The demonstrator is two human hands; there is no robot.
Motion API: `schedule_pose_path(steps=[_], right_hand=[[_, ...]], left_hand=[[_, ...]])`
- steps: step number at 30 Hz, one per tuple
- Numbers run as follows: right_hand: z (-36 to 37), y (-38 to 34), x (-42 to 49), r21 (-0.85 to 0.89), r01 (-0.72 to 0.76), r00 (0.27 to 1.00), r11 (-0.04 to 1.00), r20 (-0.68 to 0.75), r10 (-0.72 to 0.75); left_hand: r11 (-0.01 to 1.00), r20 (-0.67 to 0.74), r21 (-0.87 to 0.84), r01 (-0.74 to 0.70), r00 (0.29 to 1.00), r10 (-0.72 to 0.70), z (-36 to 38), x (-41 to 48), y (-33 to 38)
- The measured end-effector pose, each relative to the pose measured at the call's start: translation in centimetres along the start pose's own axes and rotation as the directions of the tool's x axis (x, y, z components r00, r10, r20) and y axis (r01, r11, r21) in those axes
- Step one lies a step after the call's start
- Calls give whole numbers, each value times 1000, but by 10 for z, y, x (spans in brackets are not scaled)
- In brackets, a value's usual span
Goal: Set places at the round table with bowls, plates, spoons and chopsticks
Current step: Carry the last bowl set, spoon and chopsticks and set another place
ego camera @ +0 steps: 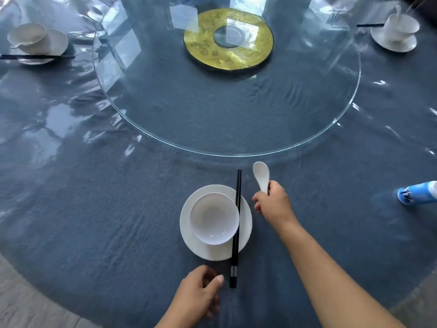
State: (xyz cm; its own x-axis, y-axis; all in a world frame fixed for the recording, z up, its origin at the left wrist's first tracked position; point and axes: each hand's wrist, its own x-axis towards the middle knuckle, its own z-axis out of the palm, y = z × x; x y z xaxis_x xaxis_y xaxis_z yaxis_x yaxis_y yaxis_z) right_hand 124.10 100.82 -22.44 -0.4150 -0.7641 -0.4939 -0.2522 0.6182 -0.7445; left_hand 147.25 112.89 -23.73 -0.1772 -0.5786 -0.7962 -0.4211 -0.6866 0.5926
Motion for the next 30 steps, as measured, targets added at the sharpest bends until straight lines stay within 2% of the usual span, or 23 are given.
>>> schedule_pose_path(steps=[4,6,9,13,14,16,19,24,30], right_hand=[[-27,-11,-28,222,74,971,972,205,-121],[-38,-17,-42,251,88,934,964,316,-167],[-46,-21,-57,172,104,907,980,387,-164],[-38,-20,-61,-83,255,909,963,359,-210],[-34,-20,-60,-114,258,908,959,366,-201],[-25,-19,-55,-161,236,913,958,374,-162],[-11,-19,-47,-235,185,928,954,363,-91],[2,-20,-38,-322,176,918,930,394,-37],[11,-18,-35,-496,230,931,837,364,-41]], left_hand=[[987,-181,77,-141,971,153,-41,-2,4],[975,-255,32,-220,941,221,-58,2,18],[945,-294,-80,-317,914,281,-72,7,48],[904,-347,53,-424,841,414,-72,16,77],[904,-331,102,-415,843,424,-71,18,82],[929,-253,144,-341,895,368,-68,25,88],[970,-136,18,-243,960,243,-63,29,90],[955,-102,-180,-237,970,221,-62,34,86],[932,-67,-255,-257,966,249,-60,33,80]])
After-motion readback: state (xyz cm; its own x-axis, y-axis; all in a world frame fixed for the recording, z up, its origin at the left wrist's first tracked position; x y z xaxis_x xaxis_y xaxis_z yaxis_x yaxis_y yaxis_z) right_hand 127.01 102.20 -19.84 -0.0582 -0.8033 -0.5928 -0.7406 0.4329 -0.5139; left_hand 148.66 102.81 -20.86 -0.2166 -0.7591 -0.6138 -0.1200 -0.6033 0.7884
